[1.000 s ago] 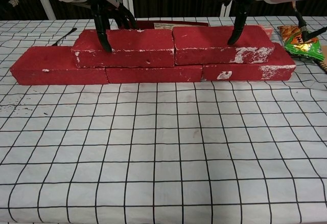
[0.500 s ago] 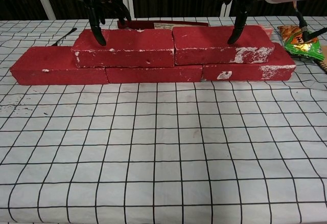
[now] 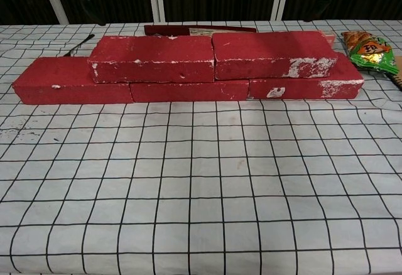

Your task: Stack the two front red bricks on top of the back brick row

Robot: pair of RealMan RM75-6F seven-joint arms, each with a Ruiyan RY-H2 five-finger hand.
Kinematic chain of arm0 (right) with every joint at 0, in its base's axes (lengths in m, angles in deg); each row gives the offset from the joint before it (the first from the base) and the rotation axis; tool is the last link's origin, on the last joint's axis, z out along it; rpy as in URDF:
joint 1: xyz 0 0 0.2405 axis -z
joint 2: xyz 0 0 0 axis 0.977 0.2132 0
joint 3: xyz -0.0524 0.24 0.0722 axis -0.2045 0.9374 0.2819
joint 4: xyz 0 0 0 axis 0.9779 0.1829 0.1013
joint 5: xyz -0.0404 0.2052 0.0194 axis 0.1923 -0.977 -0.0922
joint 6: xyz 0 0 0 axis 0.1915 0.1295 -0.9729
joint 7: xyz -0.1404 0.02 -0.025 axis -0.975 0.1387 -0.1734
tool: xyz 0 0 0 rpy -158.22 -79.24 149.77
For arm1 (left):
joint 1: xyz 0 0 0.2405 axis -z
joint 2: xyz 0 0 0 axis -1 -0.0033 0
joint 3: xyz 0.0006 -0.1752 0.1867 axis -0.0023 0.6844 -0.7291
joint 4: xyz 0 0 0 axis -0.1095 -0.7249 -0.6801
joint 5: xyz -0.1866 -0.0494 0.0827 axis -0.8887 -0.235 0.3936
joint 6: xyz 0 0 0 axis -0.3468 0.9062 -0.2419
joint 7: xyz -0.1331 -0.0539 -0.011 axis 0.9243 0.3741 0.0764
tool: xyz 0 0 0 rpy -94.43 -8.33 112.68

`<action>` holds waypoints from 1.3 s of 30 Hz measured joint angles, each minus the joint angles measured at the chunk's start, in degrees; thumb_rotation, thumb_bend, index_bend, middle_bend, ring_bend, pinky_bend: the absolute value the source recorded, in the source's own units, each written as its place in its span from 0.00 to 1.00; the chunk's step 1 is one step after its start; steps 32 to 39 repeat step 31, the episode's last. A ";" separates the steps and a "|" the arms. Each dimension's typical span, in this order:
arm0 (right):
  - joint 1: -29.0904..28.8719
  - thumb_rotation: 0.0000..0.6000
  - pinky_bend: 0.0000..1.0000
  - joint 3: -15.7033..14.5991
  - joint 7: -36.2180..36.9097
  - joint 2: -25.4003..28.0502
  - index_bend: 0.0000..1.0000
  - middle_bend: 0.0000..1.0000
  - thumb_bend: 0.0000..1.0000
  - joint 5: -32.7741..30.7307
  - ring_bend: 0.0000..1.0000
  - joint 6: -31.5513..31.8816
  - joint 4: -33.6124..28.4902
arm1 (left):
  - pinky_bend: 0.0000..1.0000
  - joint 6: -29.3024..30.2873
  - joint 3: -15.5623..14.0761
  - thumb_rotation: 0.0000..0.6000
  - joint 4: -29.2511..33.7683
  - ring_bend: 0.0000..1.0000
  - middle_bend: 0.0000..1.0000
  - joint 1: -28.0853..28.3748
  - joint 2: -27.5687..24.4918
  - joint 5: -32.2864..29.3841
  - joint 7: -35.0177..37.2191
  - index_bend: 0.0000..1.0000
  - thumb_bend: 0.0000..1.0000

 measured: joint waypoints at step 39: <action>55.73 1.00 0.16 -24.08 11.56 3.94 0.00 0.07 0.02 56.35 0.02 54.06 -11.99 | 0.03 76.95 -18.67 1.00 15.97 0.00 0.09 -62.01 -4.36 39.15 -5.68 0.10 0.00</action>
